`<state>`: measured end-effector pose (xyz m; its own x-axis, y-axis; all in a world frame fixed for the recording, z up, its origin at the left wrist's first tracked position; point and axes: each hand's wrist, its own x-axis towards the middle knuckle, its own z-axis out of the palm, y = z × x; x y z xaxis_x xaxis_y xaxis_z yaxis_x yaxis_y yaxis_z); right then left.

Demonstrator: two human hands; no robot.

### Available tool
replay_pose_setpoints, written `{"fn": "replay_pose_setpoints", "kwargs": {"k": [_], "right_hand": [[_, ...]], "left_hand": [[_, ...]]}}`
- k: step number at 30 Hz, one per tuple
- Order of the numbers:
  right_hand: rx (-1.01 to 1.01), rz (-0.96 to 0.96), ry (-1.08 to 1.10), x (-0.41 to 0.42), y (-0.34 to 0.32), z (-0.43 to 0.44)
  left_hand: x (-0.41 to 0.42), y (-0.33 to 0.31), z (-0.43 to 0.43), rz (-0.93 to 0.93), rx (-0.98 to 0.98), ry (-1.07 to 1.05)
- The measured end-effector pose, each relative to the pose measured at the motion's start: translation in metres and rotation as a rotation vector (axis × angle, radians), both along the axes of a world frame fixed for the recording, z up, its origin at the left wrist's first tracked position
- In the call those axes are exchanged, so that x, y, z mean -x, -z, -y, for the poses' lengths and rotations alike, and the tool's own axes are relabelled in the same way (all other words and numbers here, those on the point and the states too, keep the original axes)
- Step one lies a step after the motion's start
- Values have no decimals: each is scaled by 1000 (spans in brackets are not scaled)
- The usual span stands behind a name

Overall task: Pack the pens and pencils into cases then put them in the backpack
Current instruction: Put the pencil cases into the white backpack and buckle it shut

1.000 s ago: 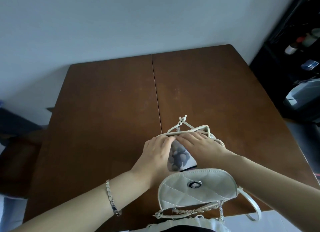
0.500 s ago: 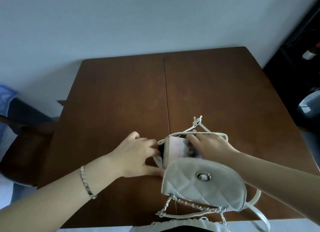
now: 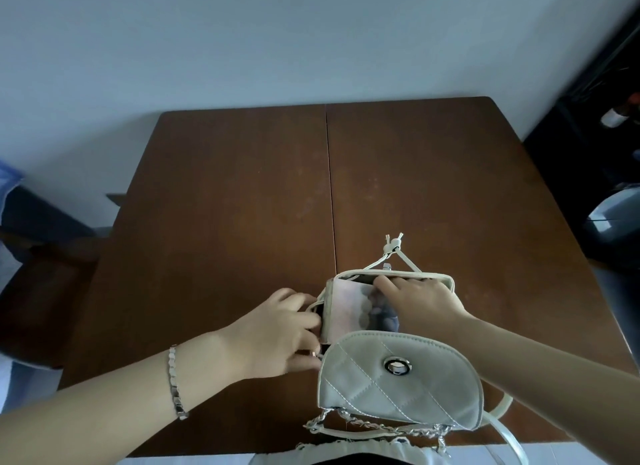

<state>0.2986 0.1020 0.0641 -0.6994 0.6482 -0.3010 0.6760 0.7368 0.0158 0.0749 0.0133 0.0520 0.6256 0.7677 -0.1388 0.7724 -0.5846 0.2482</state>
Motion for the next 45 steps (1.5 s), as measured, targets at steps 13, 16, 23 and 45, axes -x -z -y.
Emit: {"fn": "replay_pose_setpoints", "kwargs": {"k": [13,16,23,45], "right_hand": [[252,-111,172,4,-2,21],[423,-226,202,7,-9,13],[536,-263,351,11,7,10],[221,-218,44,29,24,12]], "left_hand": [[4,-8,-2,-263,-79,-41],[-2,-13,-6,-265,-52,-122],[-12,-32,-18,-328,240,-314],[-11,-8,-10,-43,220,-252]]}}
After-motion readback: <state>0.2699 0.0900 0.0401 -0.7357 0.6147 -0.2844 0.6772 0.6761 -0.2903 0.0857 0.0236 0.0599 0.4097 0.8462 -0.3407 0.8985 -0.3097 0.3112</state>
